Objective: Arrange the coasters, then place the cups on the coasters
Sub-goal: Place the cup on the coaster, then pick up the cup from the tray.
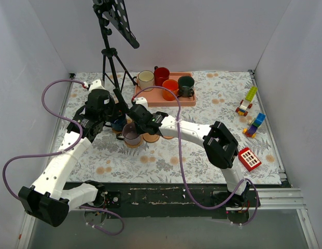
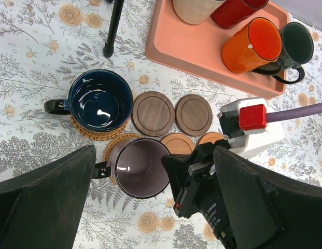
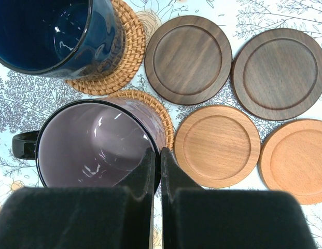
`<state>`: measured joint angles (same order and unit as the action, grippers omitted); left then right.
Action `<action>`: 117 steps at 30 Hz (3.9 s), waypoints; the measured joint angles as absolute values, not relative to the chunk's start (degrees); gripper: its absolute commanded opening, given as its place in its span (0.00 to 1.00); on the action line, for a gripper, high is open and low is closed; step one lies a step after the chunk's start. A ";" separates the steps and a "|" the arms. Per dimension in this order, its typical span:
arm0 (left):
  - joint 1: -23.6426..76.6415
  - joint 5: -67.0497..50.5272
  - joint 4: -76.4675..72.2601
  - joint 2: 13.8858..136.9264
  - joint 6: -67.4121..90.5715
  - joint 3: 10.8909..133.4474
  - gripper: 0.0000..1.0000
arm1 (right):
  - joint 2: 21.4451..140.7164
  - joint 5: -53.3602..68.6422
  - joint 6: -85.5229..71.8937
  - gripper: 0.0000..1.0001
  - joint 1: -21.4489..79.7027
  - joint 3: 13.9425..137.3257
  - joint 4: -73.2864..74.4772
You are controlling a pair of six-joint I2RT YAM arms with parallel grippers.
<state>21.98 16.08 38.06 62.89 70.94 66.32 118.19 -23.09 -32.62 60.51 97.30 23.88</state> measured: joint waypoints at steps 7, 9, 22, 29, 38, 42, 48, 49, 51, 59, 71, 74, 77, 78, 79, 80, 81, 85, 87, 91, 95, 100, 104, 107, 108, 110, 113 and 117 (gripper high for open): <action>21.98 16.08 37.93 62.89 70.91 66.26 0.98 | 118.19 -23.73 -32.29 0.01 60.51 97.30 23.79; 21.98 16.08 37.89 62.89 70.94 66.24 0.98 | 118.19 -23.73 -32.12 0.01 60.51 97.30 23.79; 21.69 16.47 37.21 62.70 70.98 66.22 0.98 | 119.35 -23.70 -30.94 0.08 60.51 99.24 24.27; 21.69 16.47 37.21 62.65 70.96 66.22 0.98 | 119.37 -23.70 -30.72 0.15 60.51 99.35 24.71; 21.58 16.51 36.42 62.17 71.37 66.15 0.98 | 119.42 -23.86 -30.59 0.27 60.51 100.47 25.47; 21.52 16.53 35.55 61.98 71.50 66.15 0.98 | 119.42 -23.86 -30.55 0.31 60.51 101.16 25.47; 21.52 16.56 35.38 61.98 71.68 66.15 0.98 | 119.42 -23.83 -30.57 0.43 60.51 101.25 25.43; 21.52 16.58 35.38 61.98 71.72 66.15 0.98 | 119.42 -23.83 -30.59 0.52 60.51 101.25 25.41; 21.52 16.91 35.40 61.95 71.83 66.17 0.98 | 119.39 -23.81 -30.57 0.57 60.51 101.25 25.23; 21.54 20.47 37.01 61.93 71.85 67.02 0.98 | 118.48 -24.14 -29.06 0.68 60.51 101.25 23.33; 21.63 21.56 39.05 62.33 70.89 68.53 0.98 | 107.68 -27.29 -25.17 0.75 59.77 99.00 19.53; 21.65 21.12 39.29 64.12 70.74 69.91 0.98 | 101.32 -27.29 -25.58 0.73 57.45 94.00 18.94; 21.65 20.38 39.64 66.78 70.76 71.90 0.96 | 94.39 -26.83 -26.85 0.71 52.51 87.68 18.13; 21.65 20.16 39.77 67.85 70.81 72.73 0.95 | 91.90 -26.74 -27.22 0.71 50.41 85.41 17.93; 21.65 19.88 39.90 69.12 70.89 73.71 0.93 | 89.65 -26.74 -27.51 0.70 48.31 83.40 17.76; 21.65 19.66 39.88 70.02 70.96 74.24 0.91 | 87.59 -26.70 -27.88 0.70 46.19 81.67 17.72; 21.65 19.31 39.97 71.11 71.07 74.96 0.89 | 85.91 -26.65 -28.05 0.70 44.42 80.29 17.63; 21.65 18.09 39.92 76.44 71.92 78.54 0.74 | 80.84 -26.35 -28.12 0.69 40.91 76.97 17.56; 21.65 17.45 39.79 79.77 72.93 80.38 0.67 | 79.33 -26.11 -27.99 0.69 40.53 76.09 17.58; 21.82 16.69 39.20 86.46 74.56 83.81 0.67 | 77.17 -25.65 -27.07 0.68 40.07 75.18 17.76; 22.26 16.73 37.34 92.27 76.90 86.72 0.71 | 76.07 -25.34 -26.04 0.68 39.70 75.18 17.78; 22.59 18.35 32.80 97.60 85.36 87.53 0.69 | 75.94 -24.05 -24.86 0.68 38.98 75.22 17.80; 22.68 22.00 28.64 99.77 94.91 86.48 0.67 | 75.96 -23.42 -23.07 0.68 38.61 75.79 17.82; 22.68 24.91 25.93 102.61 99.55 87.44 0.67 | 75.94 -23.42 -21.04 0.68 38.26 76.58 17.80; 22.68 25.67 25.28 104.31 100.62 88.68 0.68 | 75.92 -23.42 -20.40 0.69 38.15 76.86 17.80; 22.63 26.74 24.71 108.68 102.69 92.62 0.67 | 75.90 -23.42 -18.96 0.69 37.63 77.43 17.82; 22.63 27.33 24.49 115.11 105.32 98.59 0.66 | 75.85 -23.44 -16.78 0.69 36.45 78.32 17.93; 22.63 28.25 25.28 120.66 108.90 102.67 0.64 | 75.85 -23.51 -13.54 0.70 35.22 80.14 18.26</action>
